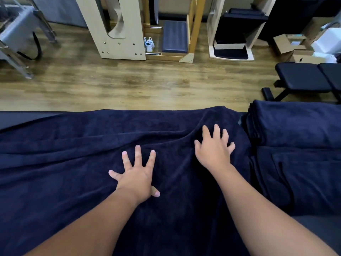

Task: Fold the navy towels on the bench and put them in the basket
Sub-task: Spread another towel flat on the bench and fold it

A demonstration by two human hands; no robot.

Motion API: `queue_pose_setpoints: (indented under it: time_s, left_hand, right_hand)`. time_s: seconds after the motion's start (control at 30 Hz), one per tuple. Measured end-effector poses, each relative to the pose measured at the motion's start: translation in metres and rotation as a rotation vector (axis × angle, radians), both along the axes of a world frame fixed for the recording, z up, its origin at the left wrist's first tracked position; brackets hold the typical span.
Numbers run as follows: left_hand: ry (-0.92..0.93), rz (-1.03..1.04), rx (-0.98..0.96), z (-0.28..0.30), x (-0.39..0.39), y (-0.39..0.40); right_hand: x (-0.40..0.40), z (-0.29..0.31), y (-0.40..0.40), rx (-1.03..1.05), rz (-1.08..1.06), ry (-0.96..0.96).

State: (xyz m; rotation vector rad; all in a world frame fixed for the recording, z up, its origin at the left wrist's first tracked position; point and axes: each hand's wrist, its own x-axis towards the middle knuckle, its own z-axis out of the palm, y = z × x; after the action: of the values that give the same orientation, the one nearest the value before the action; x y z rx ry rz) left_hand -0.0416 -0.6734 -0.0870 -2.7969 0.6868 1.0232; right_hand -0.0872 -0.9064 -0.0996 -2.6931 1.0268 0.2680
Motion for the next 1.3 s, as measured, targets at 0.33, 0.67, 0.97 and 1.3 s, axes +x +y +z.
queue_pose_setpoints:
  time_s: [0.33, 0.67, 0.97, 1.3]
  left_hand:
    - [0.005, 0.034, -0.063, 0.003, -0.001, 0.004]
    - [-0.398, -0.303, -0.477, -0.003, -0.115, 0.111]
    - [-0.231, -0.634, -0.328, -0.004, -0.227, 0.236]
    - [-0.240, -0.498, -0.005, 0.021, -0.260, 0.225]
  right_hand:
    - [-0.119, -0.002, 0.092, -0.020, 0.188, 0.026]
    - [-0.248, 0.016, 0.190, 0.049, 0.220, 0.099]
    - [-0.356, 0.004, 0.236, -0.006, 0.426, 0.012]
    - [-0.368, 0.012, 0.235, -0.154, 0.407, 0.021]
